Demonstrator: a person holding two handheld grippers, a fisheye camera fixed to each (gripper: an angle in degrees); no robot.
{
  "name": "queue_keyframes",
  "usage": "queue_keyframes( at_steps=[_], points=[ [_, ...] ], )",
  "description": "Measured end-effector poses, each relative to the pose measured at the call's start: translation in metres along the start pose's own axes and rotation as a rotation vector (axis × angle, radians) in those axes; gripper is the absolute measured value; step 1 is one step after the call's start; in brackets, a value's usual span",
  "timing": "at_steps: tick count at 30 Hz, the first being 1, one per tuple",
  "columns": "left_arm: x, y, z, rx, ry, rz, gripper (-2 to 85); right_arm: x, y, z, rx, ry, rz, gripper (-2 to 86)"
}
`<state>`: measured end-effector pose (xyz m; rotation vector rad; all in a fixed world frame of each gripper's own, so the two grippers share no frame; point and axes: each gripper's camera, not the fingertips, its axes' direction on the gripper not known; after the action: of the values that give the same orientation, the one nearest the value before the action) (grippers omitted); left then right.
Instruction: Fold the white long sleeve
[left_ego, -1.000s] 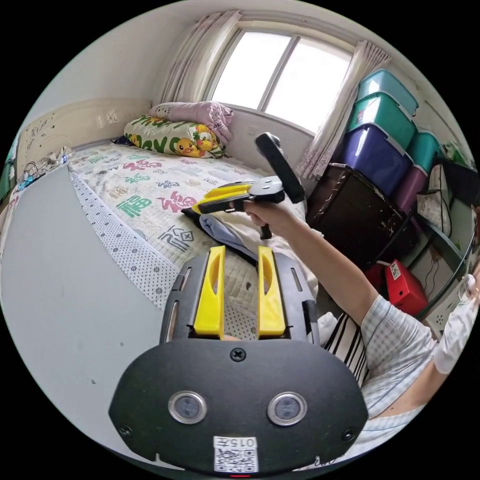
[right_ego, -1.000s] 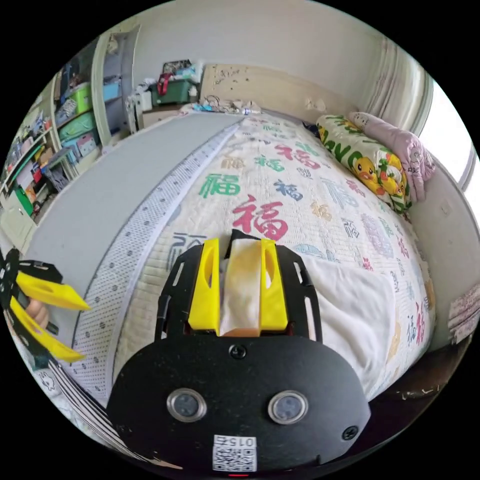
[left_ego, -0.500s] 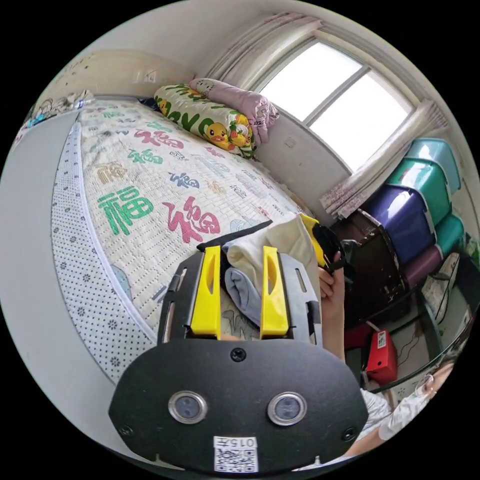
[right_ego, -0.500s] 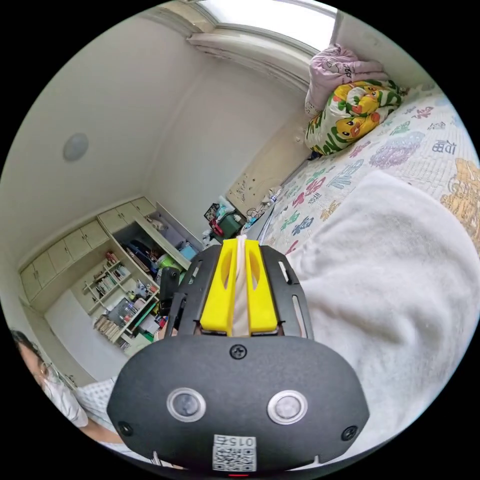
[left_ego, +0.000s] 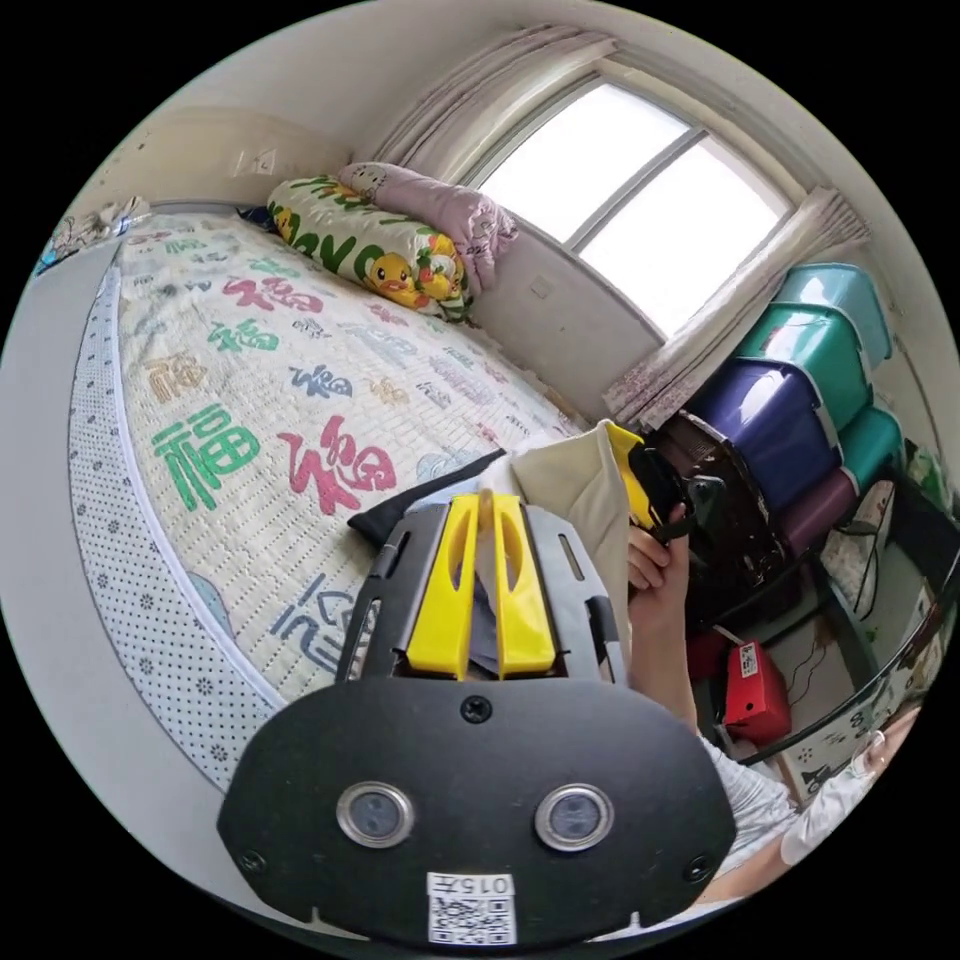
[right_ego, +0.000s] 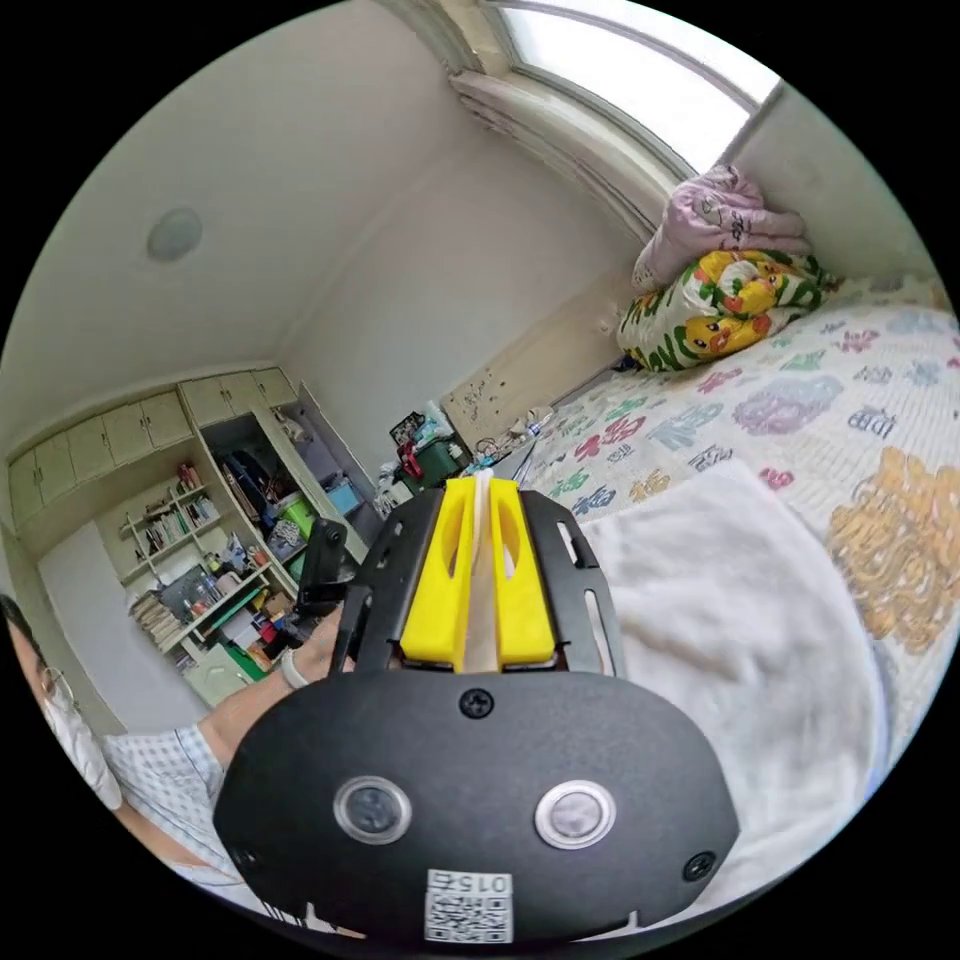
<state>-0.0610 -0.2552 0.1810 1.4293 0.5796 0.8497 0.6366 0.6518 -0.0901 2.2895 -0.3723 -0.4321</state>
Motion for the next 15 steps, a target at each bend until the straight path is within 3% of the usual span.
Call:
queue_keyframes(
  at_steps=[4,8,15],
  points=[
    [0.079,0.007,-0.123,0.088,-0.033,0.147,1.2,-0.083,-0.019,-0.096,0.117,0.101,-0.171,1.2],
    [0.135,0.037,-0.281,0.250,-0.178,0.244,0.9,-0.153,-0.018,-0.166,0.195,0.295,-0.291,1.1],
    [0.172,0.109,-0.560,0.481,-0.299,0.249,0.8,-0.199,-0.001,-0.205,0.270,0.207,-0.273,1.0]
  ],
)
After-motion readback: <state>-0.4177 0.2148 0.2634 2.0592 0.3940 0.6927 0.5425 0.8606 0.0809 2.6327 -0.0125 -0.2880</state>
